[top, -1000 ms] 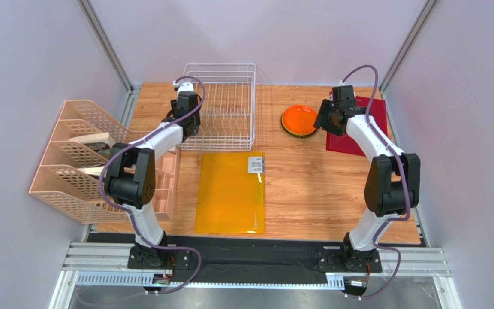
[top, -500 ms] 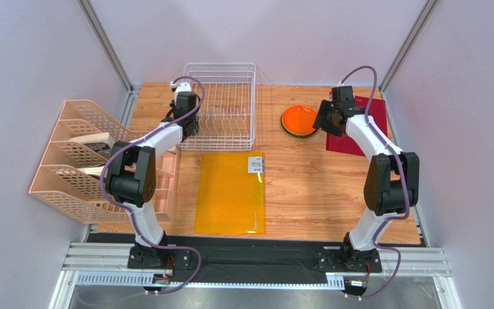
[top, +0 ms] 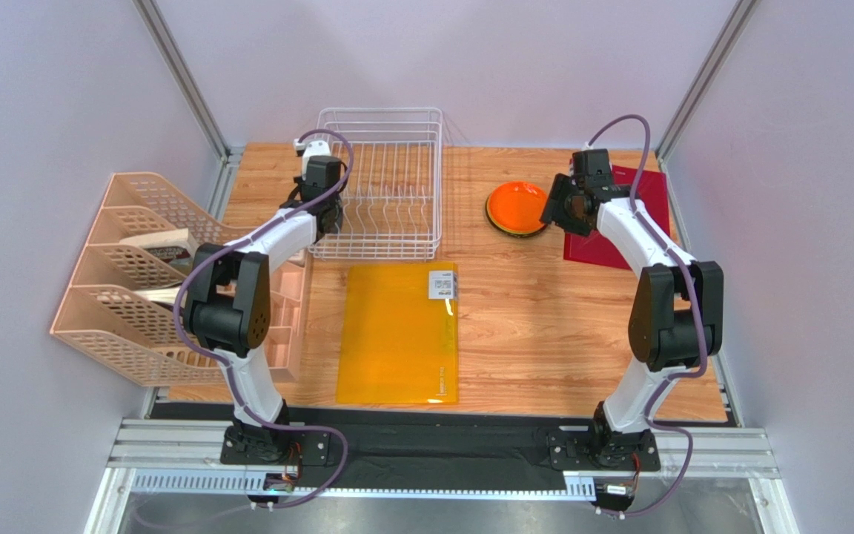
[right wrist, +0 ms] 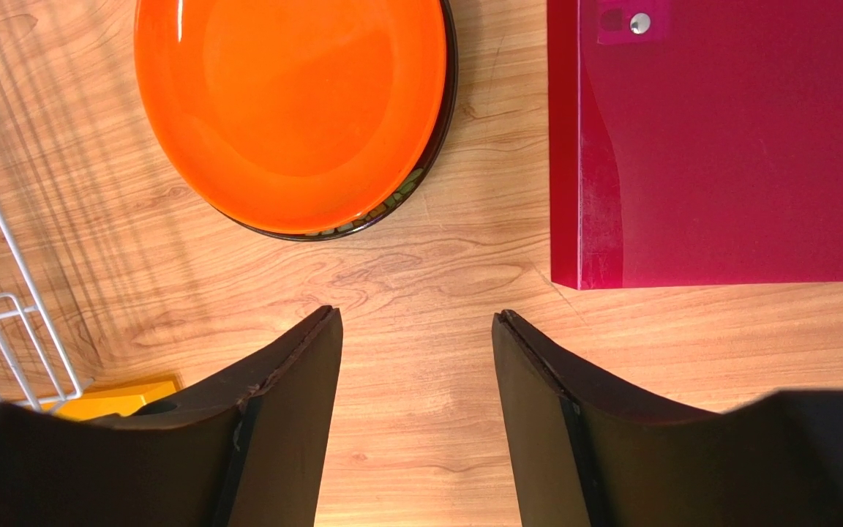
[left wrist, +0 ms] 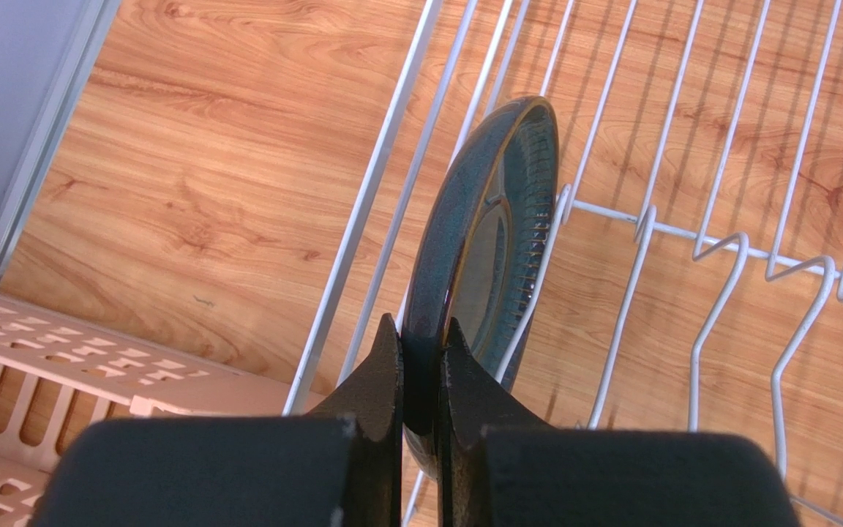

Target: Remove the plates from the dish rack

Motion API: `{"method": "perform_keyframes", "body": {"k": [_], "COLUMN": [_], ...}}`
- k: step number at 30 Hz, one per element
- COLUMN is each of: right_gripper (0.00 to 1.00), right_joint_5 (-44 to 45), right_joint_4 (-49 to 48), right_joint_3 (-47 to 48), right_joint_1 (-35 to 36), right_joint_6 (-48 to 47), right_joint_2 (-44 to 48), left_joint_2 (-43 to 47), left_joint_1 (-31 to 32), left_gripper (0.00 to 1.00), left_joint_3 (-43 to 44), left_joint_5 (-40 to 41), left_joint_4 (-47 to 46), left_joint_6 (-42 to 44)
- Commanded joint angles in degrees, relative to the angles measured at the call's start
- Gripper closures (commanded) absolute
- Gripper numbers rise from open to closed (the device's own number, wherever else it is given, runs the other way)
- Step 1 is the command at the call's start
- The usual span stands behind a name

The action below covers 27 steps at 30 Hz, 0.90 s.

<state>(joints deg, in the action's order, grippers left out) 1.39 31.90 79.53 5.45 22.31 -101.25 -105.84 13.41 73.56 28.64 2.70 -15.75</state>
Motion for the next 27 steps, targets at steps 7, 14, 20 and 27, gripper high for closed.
{"method": "perform_keyframes", "body": {"k": [7, 14, 20, 27], "right_gripper": [0.42, 0.42, 0.42, 0.42], "right_joint_5": [-0.42, -0.07, 0.37, -1.9], "right_joint_4": [-1.93, -2.11, -2.11, -2.81], "right_joint_3": [-0.78, -1.48, -2.18, -2.53], "right_joint_1": [0.17, 0.35, 0.44, 0.44], "right_joint_6": [0.63, 0.46, 0.2, 0.81], "right_joint_2": [1.67, 2.73, 4.13, 7.2], "left_joint_2": [5.47, 8.72, 12.05, 19.09], "left_joint_1": [0.04, 0.65, 1.09, 1.53], "left_gripper": [1.0, 1.0, 1.0, 1.0], "left_joint_3": [2.64, 2.47, 3.43, 4.49], "left_joint_5": [1.06, 1.5, 0.54, -3.5], "left_joint_4": [0.99, 1.25, 3.71, 8.37], "left_joint_6": [0.98, 2.12, 2.3, 2.13]}}
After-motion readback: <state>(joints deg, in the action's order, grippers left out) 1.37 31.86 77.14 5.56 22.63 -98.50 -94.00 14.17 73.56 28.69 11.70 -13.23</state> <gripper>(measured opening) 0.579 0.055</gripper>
